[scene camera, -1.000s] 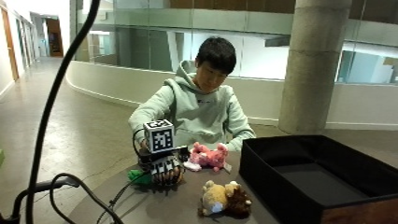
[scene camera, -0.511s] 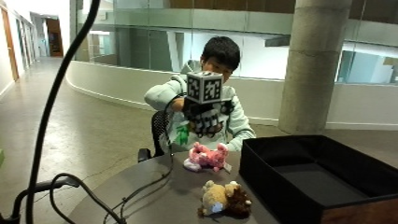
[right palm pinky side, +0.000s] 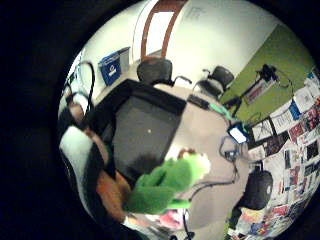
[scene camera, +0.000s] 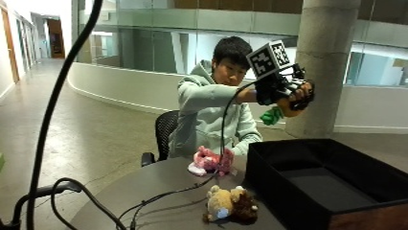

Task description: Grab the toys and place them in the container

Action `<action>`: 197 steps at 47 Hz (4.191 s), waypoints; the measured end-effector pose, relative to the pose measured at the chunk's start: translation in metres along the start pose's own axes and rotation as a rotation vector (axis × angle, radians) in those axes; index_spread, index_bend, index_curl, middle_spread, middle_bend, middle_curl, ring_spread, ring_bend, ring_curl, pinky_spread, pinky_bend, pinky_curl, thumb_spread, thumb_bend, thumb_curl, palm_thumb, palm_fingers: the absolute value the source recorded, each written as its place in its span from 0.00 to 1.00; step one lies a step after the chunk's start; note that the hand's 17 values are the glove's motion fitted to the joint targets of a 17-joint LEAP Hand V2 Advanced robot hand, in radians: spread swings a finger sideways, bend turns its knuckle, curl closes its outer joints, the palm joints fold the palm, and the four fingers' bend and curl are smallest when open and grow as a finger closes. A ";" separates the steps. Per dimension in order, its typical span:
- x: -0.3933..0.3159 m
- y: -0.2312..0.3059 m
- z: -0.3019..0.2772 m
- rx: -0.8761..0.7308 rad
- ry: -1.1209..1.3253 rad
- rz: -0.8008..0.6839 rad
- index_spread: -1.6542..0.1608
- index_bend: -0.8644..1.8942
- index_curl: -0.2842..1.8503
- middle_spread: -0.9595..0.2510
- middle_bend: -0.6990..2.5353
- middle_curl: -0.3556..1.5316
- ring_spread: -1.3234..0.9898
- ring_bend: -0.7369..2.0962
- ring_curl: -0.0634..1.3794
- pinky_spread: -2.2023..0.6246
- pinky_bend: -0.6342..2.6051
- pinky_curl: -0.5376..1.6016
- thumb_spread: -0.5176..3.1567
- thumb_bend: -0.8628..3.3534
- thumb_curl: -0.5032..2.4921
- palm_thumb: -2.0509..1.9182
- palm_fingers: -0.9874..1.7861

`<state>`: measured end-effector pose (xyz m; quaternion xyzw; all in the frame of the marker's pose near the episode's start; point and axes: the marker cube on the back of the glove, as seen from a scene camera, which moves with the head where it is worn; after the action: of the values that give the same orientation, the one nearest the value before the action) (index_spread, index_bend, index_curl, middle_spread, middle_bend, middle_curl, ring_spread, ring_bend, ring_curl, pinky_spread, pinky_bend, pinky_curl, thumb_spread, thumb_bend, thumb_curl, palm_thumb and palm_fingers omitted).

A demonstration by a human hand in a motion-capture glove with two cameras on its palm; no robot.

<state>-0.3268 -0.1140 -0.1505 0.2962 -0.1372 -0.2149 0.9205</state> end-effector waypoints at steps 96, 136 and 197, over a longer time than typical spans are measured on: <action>0.134 0.122 0.021 -0.535 0.111 0.304 0.79 0.64 0.40 0.63 0.64 0.60 0.44 0.79 0.50 0.63 0.57 0.54 0.38 0.22 0.41 0.65 0.75; 0.039 -0.026 0.069 -0.227 0.097 0.159 0.78 0.36 0.37 0.74 0.34 0.44 0.53 0.43 0.27 0.75 0.49 0.48 0.44 0.19 0.34 0.51 0.16; 0.050 0.359 0.128 -0.236 0.200 0.127 0.80 0.36 0.17 0.67 0.50 0.50 0.46 0.72 0.44 0.67 0.49 0.44 0.50 0.24 0.30 0.61 0.77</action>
<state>-0.2187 0.0628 0.1730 0.1969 -0.0373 -0.1405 0.9696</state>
